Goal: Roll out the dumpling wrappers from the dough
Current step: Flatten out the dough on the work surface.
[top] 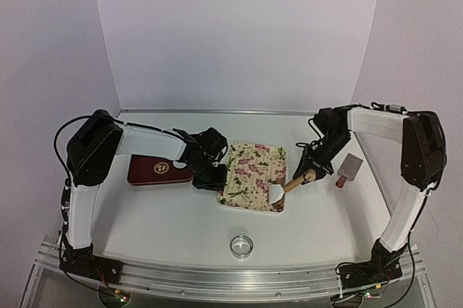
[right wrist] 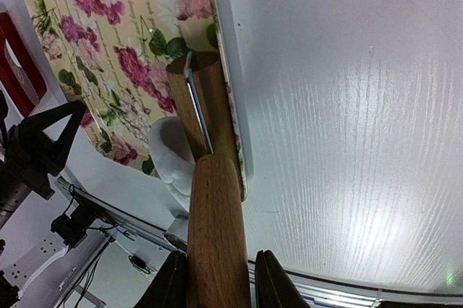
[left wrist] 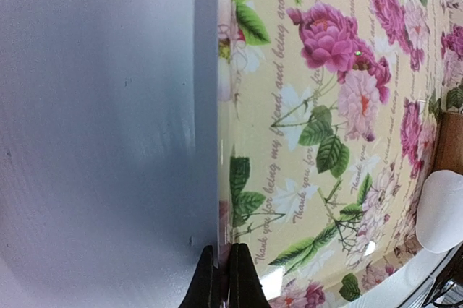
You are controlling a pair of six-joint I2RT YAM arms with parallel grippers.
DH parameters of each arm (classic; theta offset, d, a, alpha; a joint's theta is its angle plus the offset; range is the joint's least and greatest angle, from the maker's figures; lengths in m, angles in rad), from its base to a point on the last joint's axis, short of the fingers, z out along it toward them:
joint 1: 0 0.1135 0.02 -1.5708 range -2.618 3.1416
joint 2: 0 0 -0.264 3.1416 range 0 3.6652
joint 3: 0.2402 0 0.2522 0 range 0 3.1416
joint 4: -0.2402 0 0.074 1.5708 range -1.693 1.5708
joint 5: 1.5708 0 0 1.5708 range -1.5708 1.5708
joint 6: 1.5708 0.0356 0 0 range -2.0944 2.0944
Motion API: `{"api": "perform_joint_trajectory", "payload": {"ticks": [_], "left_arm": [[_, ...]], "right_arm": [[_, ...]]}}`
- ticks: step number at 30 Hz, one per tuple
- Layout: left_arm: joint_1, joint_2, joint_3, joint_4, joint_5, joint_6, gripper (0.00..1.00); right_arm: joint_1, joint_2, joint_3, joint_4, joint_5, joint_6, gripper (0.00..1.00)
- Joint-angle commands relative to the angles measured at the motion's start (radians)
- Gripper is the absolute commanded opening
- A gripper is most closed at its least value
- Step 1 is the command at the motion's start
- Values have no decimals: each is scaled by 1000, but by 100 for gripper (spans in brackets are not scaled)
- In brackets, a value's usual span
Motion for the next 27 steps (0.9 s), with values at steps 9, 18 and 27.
{"api": "perform_joint_trajectory", "payload": {"ticks": [9, 18, 27], "left_arm": [[62, 14, 23, -44, -80, 40, 0], [59, 23, 33, -36, -59, 52, 0], [52, 18, 27, -18, -36, 61, 0]], "right_arm": [[90, 31, 293, -240, 229, 39, 0], [237, 86, 436, -239, 246, 127, 0], [302, 100, 546, -240, 249, 176, 0]]}}
